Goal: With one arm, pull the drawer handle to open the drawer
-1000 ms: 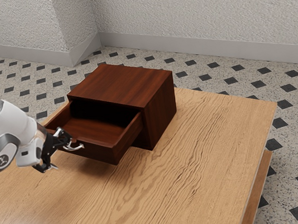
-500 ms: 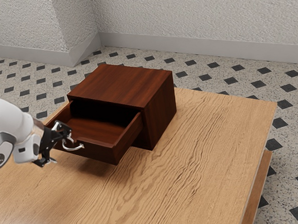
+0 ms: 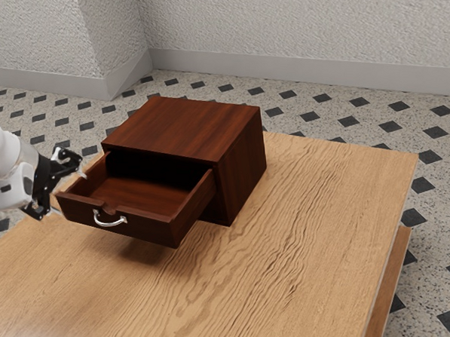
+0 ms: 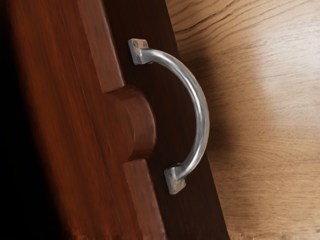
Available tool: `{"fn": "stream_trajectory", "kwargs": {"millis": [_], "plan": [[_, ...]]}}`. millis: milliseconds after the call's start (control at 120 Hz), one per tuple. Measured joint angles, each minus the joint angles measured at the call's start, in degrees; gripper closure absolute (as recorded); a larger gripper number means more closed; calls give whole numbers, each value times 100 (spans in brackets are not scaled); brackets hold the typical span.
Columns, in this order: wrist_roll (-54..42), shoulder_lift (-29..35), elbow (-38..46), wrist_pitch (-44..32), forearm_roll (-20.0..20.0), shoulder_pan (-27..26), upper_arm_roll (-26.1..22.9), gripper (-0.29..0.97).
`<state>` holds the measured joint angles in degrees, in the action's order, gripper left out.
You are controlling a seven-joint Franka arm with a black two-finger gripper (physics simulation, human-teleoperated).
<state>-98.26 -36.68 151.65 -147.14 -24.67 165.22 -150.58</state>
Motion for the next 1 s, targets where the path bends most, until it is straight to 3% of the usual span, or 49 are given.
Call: {"fn": "stream_trajectory", "kwargs": {"millis": [250,367,475,750,1000], "plan": [[510,197,-1779,2485,526,-899,-157,0],[810,658,-2891,3539,774,-878,-694,0],[1138,1069,-3628,4341,947,-867,-844,0],[1956,1753,-4906,5611,1330,-456,-1542,0],[2645,2092,-5704,6410,1652,53,-1542,0]]}}
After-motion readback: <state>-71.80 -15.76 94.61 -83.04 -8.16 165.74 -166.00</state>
